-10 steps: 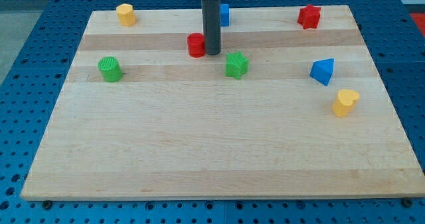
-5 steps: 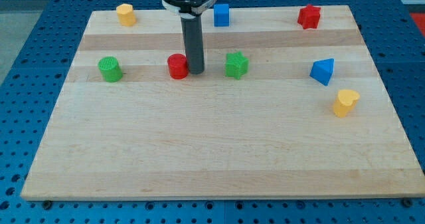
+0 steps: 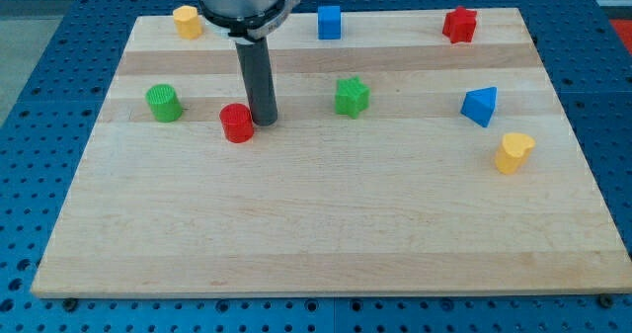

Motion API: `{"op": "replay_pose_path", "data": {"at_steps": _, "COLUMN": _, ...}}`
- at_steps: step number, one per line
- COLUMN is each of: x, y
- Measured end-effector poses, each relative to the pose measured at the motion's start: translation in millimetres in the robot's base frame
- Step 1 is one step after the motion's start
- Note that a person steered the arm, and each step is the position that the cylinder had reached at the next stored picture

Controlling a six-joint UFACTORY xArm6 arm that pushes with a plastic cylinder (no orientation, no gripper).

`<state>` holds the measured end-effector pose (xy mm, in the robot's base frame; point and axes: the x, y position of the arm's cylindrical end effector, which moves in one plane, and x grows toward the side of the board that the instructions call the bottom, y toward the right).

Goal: Push the red circle to the bottom left

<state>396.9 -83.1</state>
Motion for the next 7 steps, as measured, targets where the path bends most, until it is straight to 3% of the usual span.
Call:
{"op": "replay_pose_path", "data": {"at_steps": 1, "x": -25.8, "y": -3.3}}
{"op": "replay_pose_path", "data": {"at_steps": 2, "x": -10.8, "y": -28.0}}
{"op": "replay_pose_path", "data": {"at_steps": 3, "x": 55.4, "y": -45.7}}
{"op": "replay_pose_path", "data": {"at_steps": 4, "x": 67.2, "y": -45.2}}
{"op": "replay_pose_path", "data": {"at_steps": 5, "x": 47.3, "y": -44.2}}
{"op": "replay_pose_path", "data": {"at_steps": 7, "x": 88.4, "y": -51.2}}
